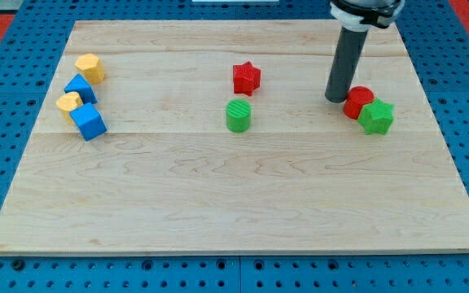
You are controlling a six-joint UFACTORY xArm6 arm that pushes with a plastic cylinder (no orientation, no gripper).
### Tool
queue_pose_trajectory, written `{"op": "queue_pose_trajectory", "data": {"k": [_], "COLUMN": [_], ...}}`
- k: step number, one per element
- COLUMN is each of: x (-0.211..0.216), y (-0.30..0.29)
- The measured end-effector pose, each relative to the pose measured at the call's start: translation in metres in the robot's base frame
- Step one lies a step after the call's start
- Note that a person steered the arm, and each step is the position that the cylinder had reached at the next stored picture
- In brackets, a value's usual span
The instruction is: Move your arm closer to the red star
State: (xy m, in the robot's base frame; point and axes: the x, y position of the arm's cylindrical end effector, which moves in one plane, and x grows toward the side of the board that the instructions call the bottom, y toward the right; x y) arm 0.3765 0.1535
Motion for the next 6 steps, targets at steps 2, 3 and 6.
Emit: {"op": "queue_pose_trajectory", "data": {"k": [2,3,6], "x": [-0.003,-0.019,0.0], "y": [0.009,-0.015,-0.171]}}
